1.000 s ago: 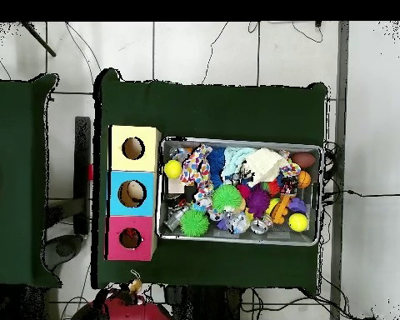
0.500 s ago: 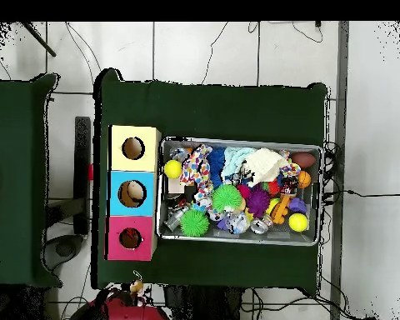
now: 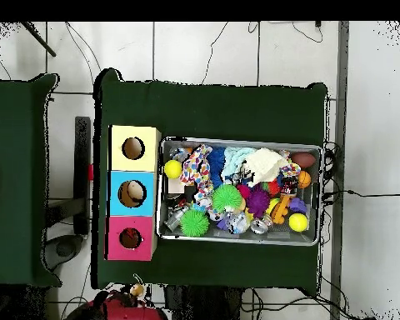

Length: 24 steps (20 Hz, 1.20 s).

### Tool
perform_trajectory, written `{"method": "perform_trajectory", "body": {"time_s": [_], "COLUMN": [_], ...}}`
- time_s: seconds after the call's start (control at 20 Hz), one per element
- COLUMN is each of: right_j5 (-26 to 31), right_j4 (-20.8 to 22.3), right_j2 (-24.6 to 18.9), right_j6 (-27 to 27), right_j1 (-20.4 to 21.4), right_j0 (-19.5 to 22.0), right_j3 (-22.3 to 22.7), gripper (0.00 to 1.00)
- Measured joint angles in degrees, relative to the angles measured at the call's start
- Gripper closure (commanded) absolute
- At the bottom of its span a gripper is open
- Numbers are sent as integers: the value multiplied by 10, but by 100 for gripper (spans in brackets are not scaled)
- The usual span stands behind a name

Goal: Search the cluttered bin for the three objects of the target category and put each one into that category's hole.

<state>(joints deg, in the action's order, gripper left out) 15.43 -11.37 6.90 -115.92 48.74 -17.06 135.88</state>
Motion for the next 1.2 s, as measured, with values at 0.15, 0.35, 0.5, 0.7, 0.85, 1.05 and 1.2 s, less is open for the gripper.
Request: {"method": "perform_trajectory", "body": {"time_s": [0.15, 0.35, 0.5, 0.7, 0.85, 1.05, 1.2], "right_j5": [36, 61, 69, 69, 70, 71, 75], "right_j4": [0, 0, 1, -1, -4, -11, -15], "right_j2": [9, 17, 19, 22, 23, 24, 24], "right_j6": [0, 0, 0, 0, 0, 0, 0], "right_j1": [17, 28, 29, 22, 15, 0, -7], "right_j0": [0, 0, -2, -5, -5, -7, -13], "right_j3": [-7, -22, -38, -64, -85, -114, -122], "gripper": [100, 100, 100, 100, 100, 100, 100]}}
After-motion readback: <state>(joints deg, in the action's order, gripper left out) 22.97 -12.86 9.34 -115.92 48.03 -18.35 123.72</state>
